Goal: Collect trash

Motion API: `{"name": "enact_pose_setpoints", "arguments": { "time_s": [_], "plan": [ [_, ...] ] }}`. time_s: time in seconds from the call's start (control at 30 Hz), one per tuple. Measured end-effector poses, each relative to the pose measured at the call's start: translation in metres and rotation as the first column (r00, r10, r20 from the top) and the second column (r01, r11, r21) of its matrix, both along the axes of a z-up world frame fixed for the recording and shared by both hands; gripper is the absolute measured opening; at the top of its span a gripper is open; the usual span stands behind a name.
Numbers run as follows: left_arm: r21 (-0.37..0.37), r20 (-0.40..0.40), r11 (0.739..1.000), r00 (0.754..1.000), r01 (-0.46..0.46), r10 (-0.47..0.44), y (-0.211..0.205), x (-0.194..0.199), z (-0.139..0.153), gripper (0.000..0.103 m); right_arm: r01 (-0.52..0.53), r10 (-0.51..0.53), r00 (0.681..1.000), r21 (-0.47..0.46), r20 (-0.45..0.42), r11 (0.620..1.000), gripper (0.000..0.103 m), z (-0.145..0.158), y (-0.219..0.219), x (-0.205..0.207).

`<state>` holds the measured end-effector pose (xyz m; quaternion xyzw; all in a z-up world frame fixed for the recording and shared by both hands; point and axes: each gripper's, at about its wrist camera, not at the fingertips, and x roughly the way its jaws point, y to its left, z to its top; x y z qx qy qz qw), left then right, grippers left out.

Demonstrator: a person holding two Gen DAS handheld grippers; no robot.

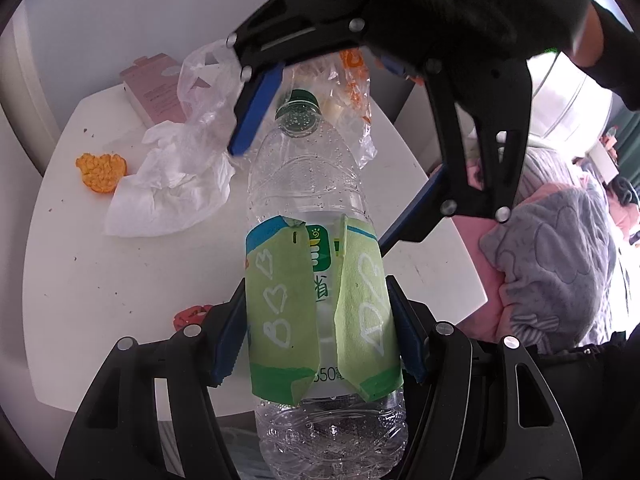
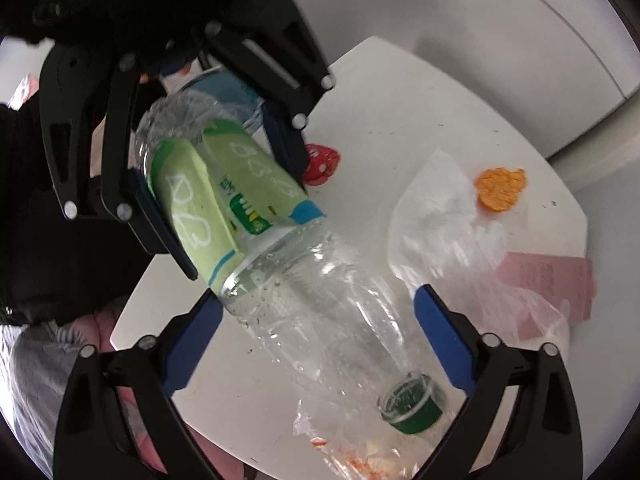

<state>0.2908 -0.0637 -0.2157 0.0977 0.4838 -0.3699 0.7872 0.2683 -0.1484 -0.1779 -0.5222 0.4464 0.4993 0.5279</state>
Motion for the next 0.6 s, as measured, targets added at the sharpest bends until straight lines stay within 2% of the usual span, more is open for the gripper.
{"name": "enact_pose_setpoints", "arguments": {
  "time_s": [0.03, 0.33, 0.6],
  "plan": [
    [0.000, 0.000, 1.000, 1.000, 0.000, 0.000, 0.001, 0.001, 0.000, 0.062, -0.008, 0.008, 1.000, -0.008, -0.002, 1.000, 0.086, -0.002, 0.000, -0.001],
    [0.005, 0.020, 1.000, 1.000, -0.009, 0.009, 0.000, 0.000, 0.005, 0.060, -0.018, 0.018, 1.000, -0.034, -0.001, 0.999, 0.082, -0.005, 0.000, 0.004],
    [0.005, 0.060, 1.000, 0.998, -0.014, 0.014, -0.002, -0.001, 0.025, 0.060, -0.013, 0.014, 1.000, -0.042, 0.028, 0.999, 0.078, 0.009, 0.003, -0.001]
  ]
}}
